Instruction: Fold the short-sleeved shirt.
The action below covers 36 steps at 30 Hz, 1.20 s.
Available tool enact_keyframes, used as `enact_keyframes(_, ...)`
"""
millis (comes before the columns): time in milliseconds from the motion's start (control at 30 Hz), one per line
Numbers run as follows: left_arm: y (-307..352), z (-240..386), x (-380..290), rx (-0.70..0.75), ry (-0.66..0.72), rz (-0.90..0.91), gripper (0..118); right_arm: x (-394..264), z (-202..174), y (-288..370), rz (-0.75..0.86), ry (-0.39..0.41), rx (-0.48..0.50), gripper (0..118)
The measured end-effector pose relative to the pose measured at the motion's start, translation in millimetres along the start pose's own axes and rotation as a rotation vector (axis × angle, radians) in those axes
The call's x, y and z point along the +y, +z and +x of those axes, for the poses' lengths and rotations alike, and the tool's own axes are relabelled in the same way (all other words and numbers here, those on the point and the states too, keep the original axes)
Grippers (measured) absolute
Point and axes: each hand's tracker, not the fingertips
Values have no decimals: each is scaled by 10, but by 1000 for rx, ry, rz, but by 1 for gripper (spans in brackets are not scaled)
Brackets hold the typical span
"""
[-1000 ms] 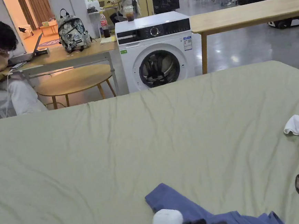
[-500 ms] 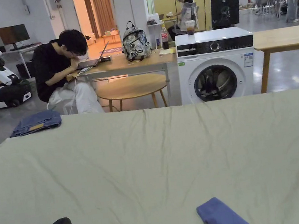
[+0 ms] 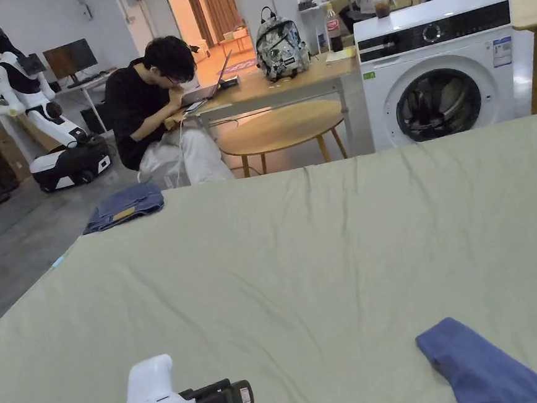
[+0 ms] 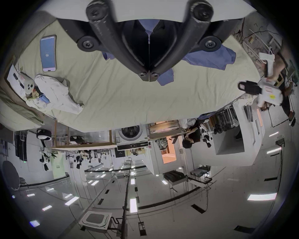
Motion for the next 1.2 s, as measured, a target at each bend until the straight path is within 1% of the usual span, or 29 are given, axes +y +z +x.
enact_keyframes(33,-181,-66,19,31,12,-37,45,-26,43,-7,-7,-13,-4,0)
enact_keyframes(67,-368,-196,-4,91,-13,-88,45,-48,86,-14,-14,-23,-13,0)
enact_keyframes(100,-507,-258,-3,121,-20,-117,45,-66,123,-19,-20,-28,-23,0)
enact_keyframes(133,-660,-330,-16,120,0,-176,45,-84,168,-27,-28,-35,-36,0)
enact_keyframes(200,-820,-376,-98,105,51,-215,45,-115,229,-33,-42,-51,-58,0)
enact_keyframes(267,-995,-410,-181,153,57,-265,43,-153,312,-50,-58,-80,-76,0)
enact_keyframes(333,-1044,-389,-307,151,49,-267,37,-186,357,-56,-70,-94,-86,0)
enact_keyframes(367,-1016,-351,-325,185,23,-238,26,-203,376,-62,-76,-95,-94,0)
enact_keyframes(400,-1002,-310,-324,198,18,-232,11,-216,386,-69,-82,-91,-101,0)
enact_keyframes(433,-1023,-299,-328,147,40,-249,1,-226,386,-69,-88,-85,-107,0)
enact_keyframes(467,-1091,-321,-376,114,61,-287,0,-235,394,-75,-94,-83,-112,0)
enact_keyframes(500,-1104,-302,-405,185,30,-266,0,-240,410,-80,-98,-85,-114,0)
enact_keyframes(567,-1125,-245,-402,194,-53,-279,0,-253,433,-59,-106,-94,-114,0)
enact_keyframes(600,-1099,-195,-403,195,-51,-277,0,-270,440,-30,-107,-94,-118,9)
enact_keyframes(633,-1096,-178,-402,197,-63,-283,0,-294,449,-2,-111,-94,-135,33)
enact_keyframes(667,-1106,-173,-405,197,-79,-288,0,-329,466,26,-123,-99,-154,70)
enact_keyframes(700,-1109,-179,-407,197,-78,-289,0,-361,460,58,-163,-112,-169,80)
enact_keyframes(733,-1117,-221,-393,197,-70,-288,0,-425,475,65,-209,-136,-186,79)
enact_keyframes(800,-1097,-244,-414,194,-52,-274,0,-590,507,89,-235,-176,-208,79)
enact_keyframes(867,-1046,-208,-449,188,-50,-263,0,-770,554,49,-275,-250,-244,79)
enact_keyframes(933,-1033,-210,-457,182,-37,-257,0,-942,664,-88,-321,-322,-235,79)
enact_keyframes(967,-1026,-212,-463,180,-32,-254,0,-1037,717,-172,-350,-357,-218,73)
enact_keyframes(1000,-1011,-212,-466,176,-27,-250,0,-1116,769,-251,-364,-385,-193,54)
enact_keyframes(1033,-996,-215,-476,171,-21,-248,0,-1173,813,-328,-395,-428,-183,27)
enact_keyframes(1067,-981,-219,-480,166,-16,-243,0,-1220,832,-377,-411,-478,-179,11)
enact_keyframes(1100,-971,-224,-485,162,-9,-240,0,-1292,863,-360,-359,-517,-168,10)
enact_keyframes(1167,-932,-261,-496,137,17,-219,0,-1240,858,-300,-337,-506,-165,7)
enact_keyframes(1200,-879,-291,-518,100,32,-167,0,-1182,846,-274,-335,-498,-164,7)
